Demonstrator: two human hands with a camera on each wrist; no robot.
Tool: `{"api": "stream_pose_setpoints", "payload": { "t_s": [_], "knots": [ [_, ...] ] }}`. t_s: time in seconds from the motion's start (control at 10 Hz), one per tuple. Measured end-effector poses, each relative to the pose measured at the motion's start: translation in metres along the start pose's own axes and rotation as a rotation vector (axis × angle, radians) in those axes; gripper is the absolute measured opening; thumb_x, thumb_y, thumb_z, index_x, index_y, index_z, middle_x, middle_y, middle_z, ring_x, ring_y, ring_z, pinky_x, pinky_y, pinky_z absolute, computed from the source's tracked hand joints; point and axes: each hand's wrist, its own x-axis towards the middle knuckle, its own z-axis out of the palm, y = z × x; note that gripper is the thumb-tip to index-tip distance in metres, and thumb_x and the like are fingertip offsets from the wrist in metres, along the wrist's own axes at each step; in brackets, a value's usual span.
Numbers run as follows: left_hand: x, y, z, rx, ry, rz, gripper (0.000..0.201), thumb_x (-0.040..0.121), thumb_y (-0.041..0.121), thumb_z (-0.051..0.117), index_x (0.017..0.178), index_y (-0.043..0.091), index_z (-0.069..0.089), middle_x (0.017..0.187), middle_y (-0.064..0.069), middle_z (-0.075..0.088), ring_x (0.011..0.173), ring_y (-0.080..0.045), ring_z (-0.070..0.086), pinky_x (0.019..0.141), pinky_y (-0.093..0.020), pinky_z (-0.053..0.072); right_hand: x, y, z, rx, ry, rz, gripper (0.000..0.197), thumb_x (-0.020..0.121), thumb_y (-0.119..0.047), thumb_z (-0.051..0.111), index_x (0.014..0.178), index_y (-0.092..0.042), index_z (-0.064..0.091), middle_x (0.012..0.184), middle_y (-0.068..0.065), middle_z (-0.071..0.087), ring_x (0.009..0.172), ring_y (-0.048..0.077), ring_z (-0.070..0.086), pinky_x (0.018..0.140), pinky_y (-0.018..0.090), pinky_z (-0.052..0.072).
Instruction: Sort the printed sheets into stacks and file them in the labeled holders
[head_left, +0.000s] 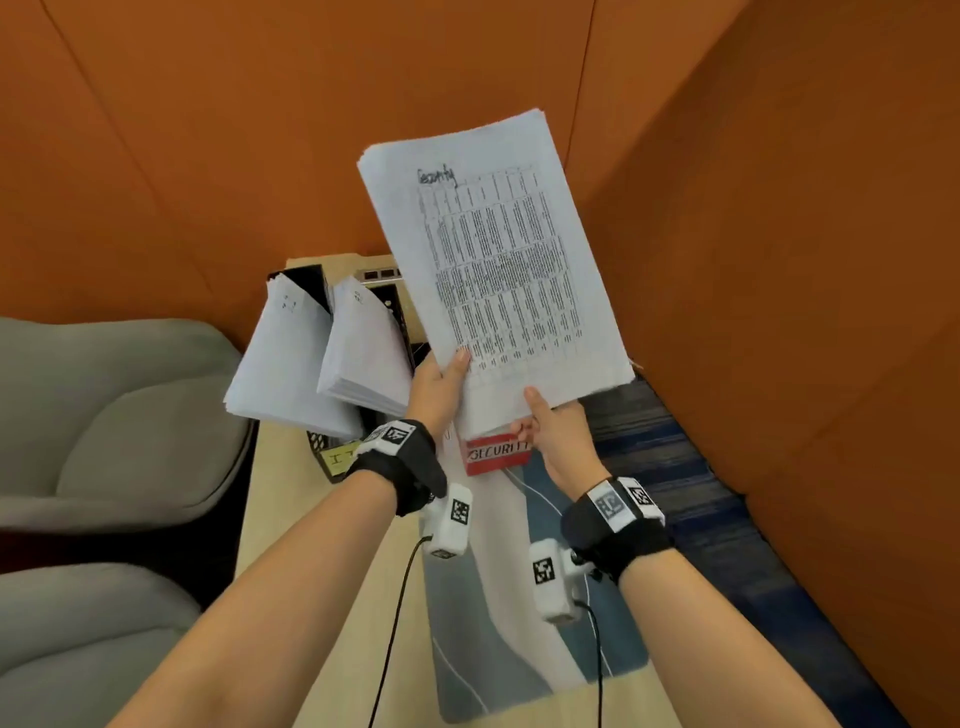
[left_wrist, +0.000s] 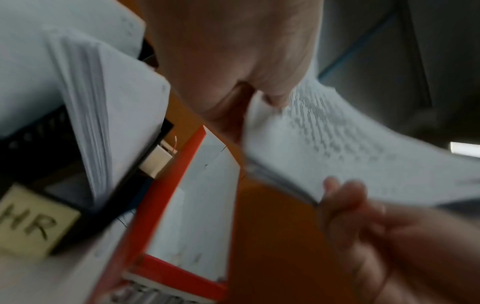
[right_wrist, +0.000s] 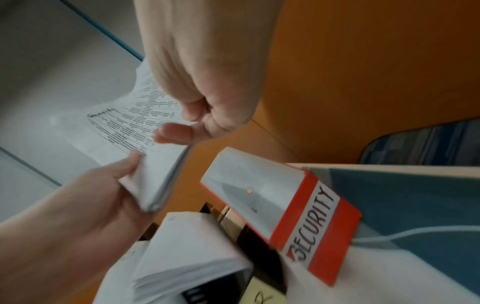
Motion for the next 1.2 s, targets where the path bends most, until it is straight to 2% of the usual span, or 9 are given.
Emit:
{"api": "stream_pose_setpoints", "payload": {
  "t_s": [0.1, 0.2, 0.4, 0.6, 0.8, 0.9, 1.0, 1.1, 1.2],
  "knots": [
    [0.022, -0.024, -0.007, 0.214, -0.056, -0.033, 0.047, 0.089, 0.059, 0.039, 0.112, 0.023, 0.061, 0.115, 0.001, 0.066, 0.108, -0.019, 0.061, 0.098, -0.039, 0.047, 0.038, -0.002, 0.001, -0.060, 0.100, -0.046, 0.011, 0.099, -0.024, 0.052, 0.091, -0.018, 0.057, 0.059, 0.002, 0.066, 0.049, 0.014, 0.059, 0.055, 0.028, 0.052],
    [0.031, -0.063, -0.018, 0.741, -0.332, 0.020, 0.049, 0.092, 0.042, 0.035, 0.121, 0.011, 0.060, 0.126, -0.010, 0.059, 0.118, -0.025, 0.054, 0.102, -0.032, 0.039, 0.077, 0.012, 0.001, -0.295, 0.182, -0.098, 0.024, 0.100, -0.022, 0.050, 0.081, -0.009, 0.057, 0.057, 0.006, 0.063, 0.043, 0.008, 0.060, 0.050, 0.020, 0.052],
    [0.041, -0.120, -0.013, 1.344, -0.692, -0.002, 0.052, 0.083, 0.030, 0.057, 0.132, 0.020, 0.042, 0.133, -0.004, 0.047, 0.117, -0.032, 0.049, 0.096, -0.048, 0.044, 0.121, 0.066, 0.009, -1.154, -0.036, 0.106, 0.030, 0.099, -0.013, 0.043, 0.120, -0.004, 0.061, 0.124, 0.016, 0.057, 0.114, 0.031, 0.057, 0.092, 0.036, 0.048],
    [0.044, -0.133, 0.002, 1.489, -0.600, 0.018, 0.032, 0.093, 0.005, 0.039, 0.120, 0.007, 0.056, 0.116, -0.015, 0.058, 0.109, -0.034, 0.059, 0.092, -0.042, 0.048, 0.151, 0.076, 0.020, -1.152, -0.154, 0.225, 0.021, 0.097, -0.010, 0.043, 0.108, -0.002, 0.059, 0.114, 0.019, 0.064, 0.088, 0.025, 0.067, 0.065, 0.028, 0.052],
    [0.033, -0.132, -0.006, 1.553, -0.487, 0.010, 0.028, 0.088, -0.002, 0.046, 0.113, 0.003, 0.058, 0.114, -0.016, 0.061, 0.108, -0.033, 0.060, 0.092, -0.040, 0.048, 0.148, 0.087, 0.029, -1.129, -0.331, 0.258, 0.025, 0.084, -0.013, 0.062, 0.104, 0.001, 0.057, 0.099, 0.014, 0.066, 0.093, 0.029, 0.065, 0.079, 0.035, 0.055],
    [0.028, -0.125, -0.007, 1.541, -0.471, -0.042, 0.026, 0.089, -0.003, 0.045, 0.110, 0.002, 0.058, 0.113, -0.017, 0.061, 0.107, -0.033, 0.060, 0.091, -0.041, 0.049, 0.130, 0.075, 0.027, -1.139, -0.313, 0.176, 0.014, 0.089, -0.010, 0.056, 0.079, -0.018, 0.052, 0.087, 0.008, 0.058, 0.097, 0.032, 0.064, 0.077, 0.036, 0.053],
    [0.028, -0.123, -0.010, 1.511, -0.506, -0.073, 0.028, 0.088, -0.003, 0.044, 0.109, 0.003, 0.062, 0.112, -0.017, 0.064, 0.105, -0.034, 0.062, 0.090, -0.040, 0.050, 0.116, 0.074, 0.019, -1.222, -0.314, 0.110, 0.018, 0.093, -0.007, 0.048, 0.107, -0.006, 0.059, 0.111, 0.016, 0.061, 0.110, 0.036, 0.058, 0.087, 0.034, 0.047],
    [0.028, -0.115, -0.019, 1.414, -0.576, -0.045, 0.034, 0.088, -0.001, 0.045, 0.114, 0.010, 0.065, 0.116, -0.013, 0.066, 0.107, -0.029, 0.062, 0.090, -0.035, 0.050, 0.098, 0.071, 0.003, -1.255, -0.389, 0.134, 0.060, 0.089, -0.004, 0.051, 0.146, -0.010, 0.035, 0.139, 0.014, 0.051, 0.123, 0.031, 0.053, 0.096, 0.033, 0.047],
    [0.028, -0.111, -0.037, 1.398, -0.611, 0.036, 0.055, 0.087, -0.004, 0.040, 0.138, 0.018, 0.046, 0.145, 0.002, 0.043, 0.129, -0.022, 0.048, 0.105, -0.034, 0.041, 0.083, 0.069, -0.005, -1.168, -0.396, 0.128, 0.064, 0.088, -0.007, 0.053, 0.148, -0.018, 0.034, 0.143, 0.010, 0.050, 0.125, 0.026, 0.052, 0.101, 0.031, 0.046]
  ]
}}
